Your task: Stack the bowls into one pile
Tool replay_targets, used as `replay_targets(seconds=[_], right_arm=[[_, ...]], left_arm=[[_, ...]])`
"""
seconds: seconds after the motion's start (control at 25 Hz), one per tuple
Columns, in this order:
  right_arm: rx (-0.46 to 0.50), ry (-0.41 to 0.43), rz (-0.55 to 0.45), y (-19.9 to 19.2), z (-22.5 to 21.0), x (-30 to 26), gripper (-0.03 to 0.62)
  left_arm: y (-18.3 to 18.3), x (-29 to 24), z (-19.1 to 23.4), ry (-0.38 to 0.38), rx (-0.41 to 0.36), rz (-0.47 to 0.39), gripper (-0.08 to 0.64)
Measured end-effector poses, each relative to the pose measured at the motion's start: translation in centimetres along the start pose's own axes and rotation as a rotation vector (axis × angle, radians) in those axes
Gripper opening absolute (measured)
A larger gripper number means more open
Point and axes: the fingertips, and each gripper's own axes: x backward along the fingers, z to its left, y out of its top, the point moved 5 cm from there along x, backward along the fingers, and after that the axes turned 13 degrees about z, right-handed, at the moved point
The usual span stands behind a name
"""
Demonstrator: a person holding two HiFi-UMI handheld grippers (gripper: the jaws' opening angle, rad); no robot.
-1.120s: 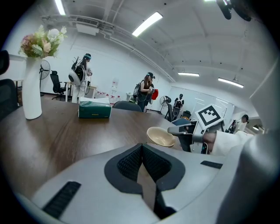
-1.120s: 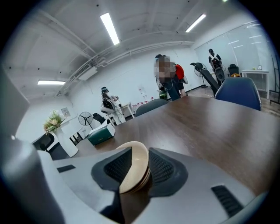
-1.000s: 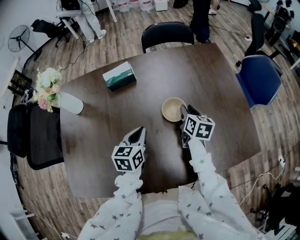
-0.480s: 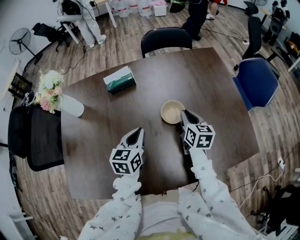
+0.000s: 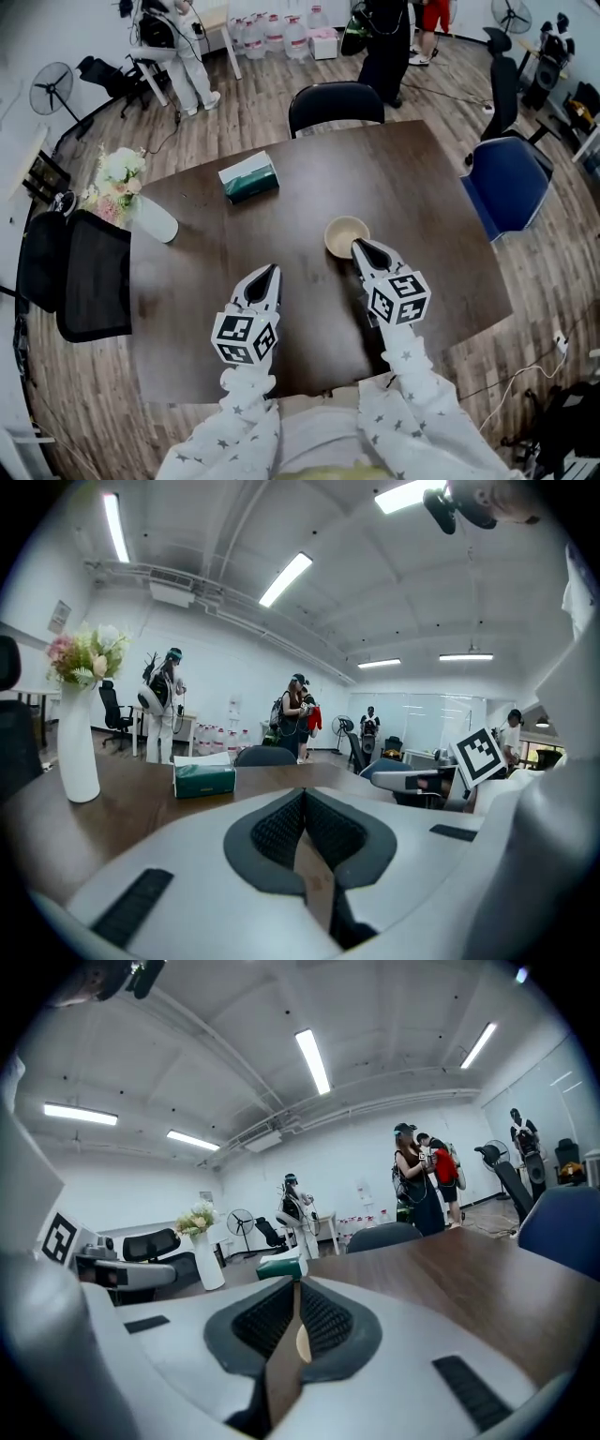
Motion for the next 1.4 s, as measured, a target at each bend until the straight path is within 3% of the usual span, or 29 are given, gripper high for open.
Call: replay_targets(seconds=[0.48,0.76,1.0,1.4], right_arm=[[0.021,0.057,-0.107,2.9,2.6,4.3,0.031],[-0.042,0.038,-0.168,4.0,2.4,6.1,0.023],[0.019,-0.009,-0.174,4.7,2.7,6.9,0.021],[0.048,0.027,-0.201,5.1,3.8,6.8,0.021]], left_arm=[[2.4,5.2,0.4,0.052,-0.035,-0.135,0.026],[3.6,7.9,1.2,0.105,-0.048,-0.199,0.026],[3.9,9.3,1.9,0.128,-0.073,-0.216,0.026],[3.9,9.8,2.2,0.139,-0.090,-0.217,0.026]])
